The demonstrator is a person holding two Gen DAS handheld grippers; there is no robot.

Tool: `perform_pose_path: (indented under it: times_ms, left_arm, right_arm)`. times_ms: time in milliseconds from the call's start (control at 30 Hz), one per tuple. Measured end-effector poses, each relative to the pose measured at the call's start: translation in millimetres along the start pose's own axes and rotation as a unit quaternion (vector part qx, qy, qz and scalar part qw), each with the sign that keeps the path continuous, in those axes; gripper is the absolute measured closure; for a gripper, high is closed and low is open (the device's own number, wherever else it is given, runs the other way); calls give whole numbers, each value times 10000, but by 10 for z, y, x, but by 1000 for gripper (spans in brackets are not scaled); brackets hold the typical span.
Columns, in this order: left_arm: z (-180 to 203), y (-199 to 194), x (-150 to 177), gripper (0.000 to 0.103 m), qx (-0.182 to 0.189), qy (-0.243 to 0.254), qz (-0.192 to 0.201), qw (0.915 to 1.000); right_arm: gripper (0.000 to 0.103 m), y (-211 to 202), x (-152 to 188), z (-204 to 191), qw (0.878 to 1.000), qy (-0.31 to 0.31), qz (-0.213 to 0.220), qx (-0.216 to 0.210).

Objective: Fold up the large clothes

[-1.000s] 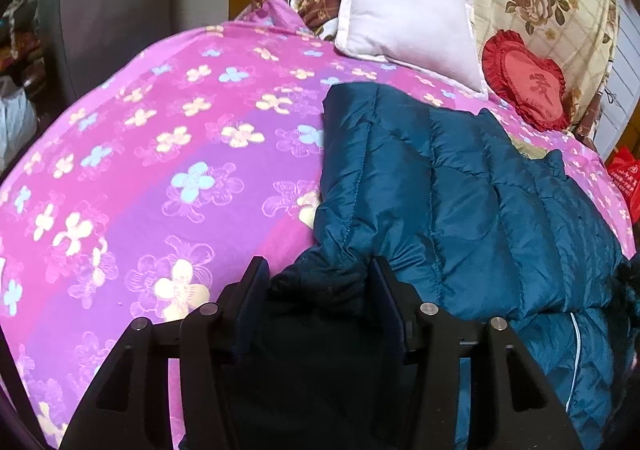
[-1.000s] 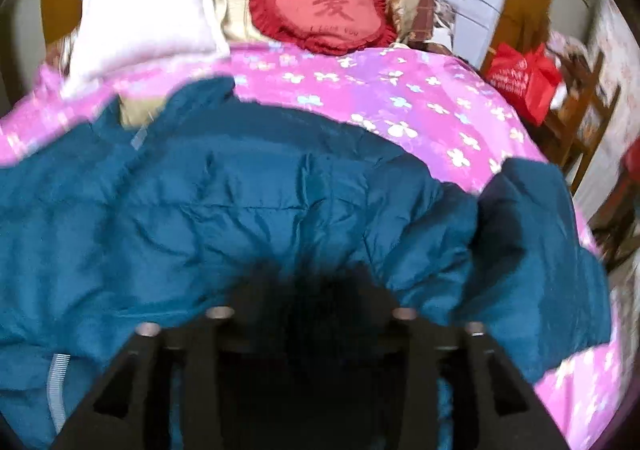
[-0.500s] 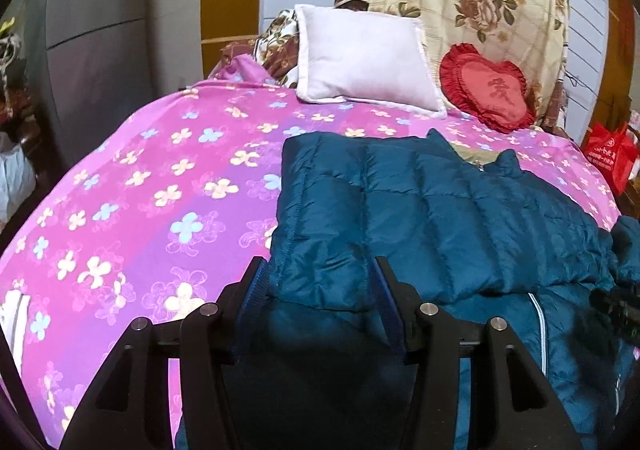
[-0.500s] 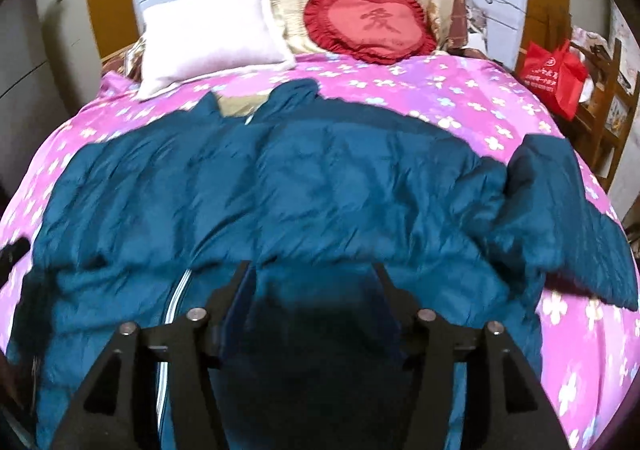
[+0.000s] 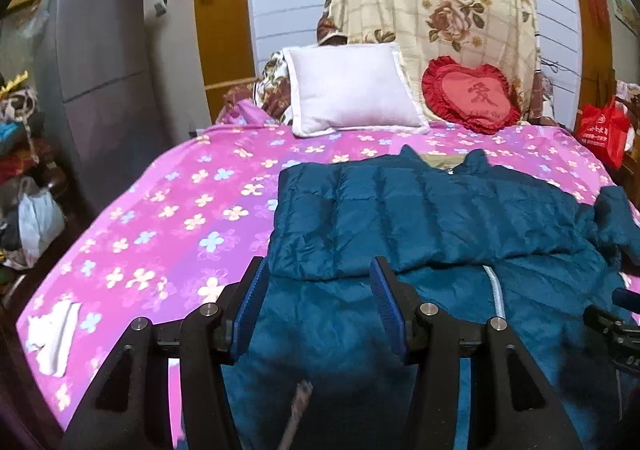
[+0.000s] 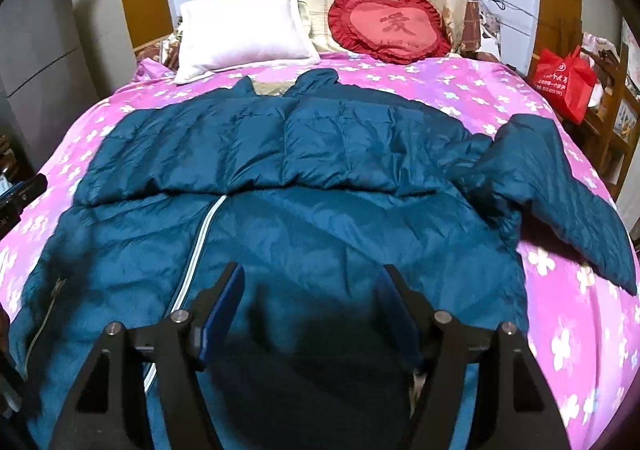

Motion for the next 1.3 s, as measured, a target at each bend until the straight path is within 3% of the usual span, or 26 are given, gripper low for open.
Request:
perform_pose_path:
  times_ms: [167, 267, 433, 600, 833, 1300]
  left_arm:
    - [178, -272, 24, 69, 24, 85, -152, 9998]
    - [261, -311, -21, 69, -72, 212, 69, 9997]
    - [344, -94, -35, 69, 233, 208, -55, 9995]
    - [321, 73, -35, 69, 142, 234, -26, 9996]
    - [262, 337, 7, 69, 152, 115, -315, 9993]
    - [342, 486, 17, 69, 348, -11, -415, 9985]
  right_arm:
    - [23, -242, 101, -6, 9995, -312, 61, -41]
    - [20, -366, 116, -5, 9992, -345, 167, -102]
    - [18, -375, 105, -28, 9990, -360, 261, -67]
    - [18, -164, 10, -44, 9990, -334, 284, 75]
    - [18, 159, -81, -55, 9994, -255, 117, 183]
    - [18, 33, -358, 168, 9984, -291, 370, 329]
Point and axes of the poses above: each gripper's, at about its wrist camera, not at the fingertips, and y roughly the way its jaws point, z to its right, x to its underside, the point moved 3 cm from there along y, roughly the way its jaws point, and after that the axes turned 11 degrees about y, right-handed, at the moved point
